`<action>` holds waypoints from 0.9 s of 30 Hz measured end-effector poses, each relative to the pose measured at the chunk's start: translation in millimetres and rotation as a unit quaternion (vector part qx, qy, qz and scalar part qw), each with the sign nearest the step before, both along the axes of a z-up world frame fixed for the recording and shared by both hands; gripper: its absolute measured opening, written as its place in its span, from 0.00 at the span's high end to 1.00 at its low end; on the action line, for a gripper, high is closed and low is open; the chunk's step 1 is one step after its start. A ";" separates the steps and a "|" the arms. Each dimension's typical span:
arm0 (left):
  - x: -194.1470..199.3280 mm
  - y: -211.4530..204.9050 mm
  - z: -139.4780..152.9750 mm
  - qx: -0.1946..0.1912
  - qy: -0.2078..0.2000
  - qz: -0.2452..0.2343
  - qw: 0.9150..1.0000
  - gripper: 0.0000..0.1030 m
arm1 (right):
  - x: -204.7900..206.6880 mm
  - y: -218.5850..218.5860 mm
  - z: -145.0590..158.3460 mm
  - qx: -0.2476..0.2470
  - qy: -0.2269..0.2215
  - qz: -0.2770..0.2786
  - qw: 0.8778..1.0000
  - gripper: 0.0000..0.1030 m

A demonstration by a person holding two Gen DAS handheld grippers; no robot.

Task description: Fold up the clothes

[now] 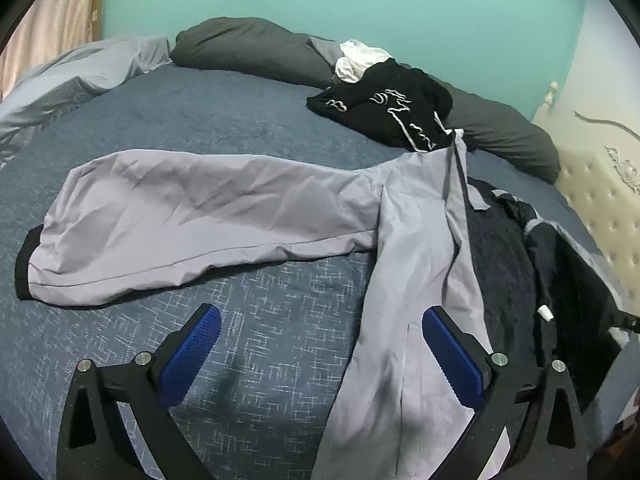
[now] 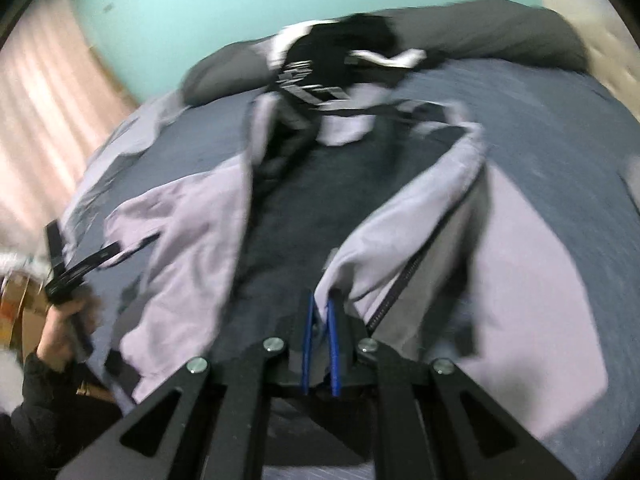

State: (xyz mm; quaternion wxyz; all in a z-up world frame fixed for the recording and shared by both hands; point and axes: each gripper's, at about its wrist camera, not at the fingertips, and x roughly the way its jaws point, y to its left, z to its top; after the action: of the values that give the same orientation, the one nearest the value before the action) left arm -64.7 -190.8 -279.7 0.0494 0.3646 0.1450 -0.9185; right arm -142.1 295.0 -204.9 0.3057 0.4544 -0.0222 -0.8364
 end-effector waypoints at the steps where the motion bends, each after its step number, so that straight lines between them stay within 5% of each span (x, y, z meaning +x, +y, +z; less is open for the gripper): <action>1: 0.4 -0.8 0.6 0.000 0.000 0.002 1.000 0.00 | 1.4 -16.3 0.9 -0.003 0.000 0.018 1.000 0.94; 10: 0.8 -1.0 -0.8 -0.004 -0.003 -0.001 1.000 0.00 | 23.8 -118.1 -39.4 0.020 -0.049 0.146 0.988 0.94; 18: -3.3 5.6 -2.1 -0.011 -0.008 -0.012 1.000 0.00 | 53.3 -145.7 -82.2 0.047 -0.130 0.224 0.965 0.91; 20: -4.0 7.9 -1.4 -0.017 -0.009 -0.014 1.000 0.00 | 55.6 -139.8 -80.1 0.050 -0.123 0.217 0.967 0.90; 24: -4.7 8.6 -0.7 -0.018 -0.011 -0.012 1.000 0.00 | 49.5 -108.6 -58.0 0.001 -0.111 0.172 0.979 0.60; 27: -5.0 6.5 -1.2 -0.010 -0.012 -0.011 1.000 0.00 | 45.9 -78.5 -35.8 -0.024 -0.082 0.139 0.987 0.59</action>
State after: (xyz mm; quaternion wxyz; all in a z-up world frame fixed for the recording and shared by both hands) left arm -69.7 -184.3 -280.9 0.0447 0.3770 0.1312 -0.9158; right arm -96.2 216.5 -240.7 0.4267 0.5128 -0.0037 -0.7449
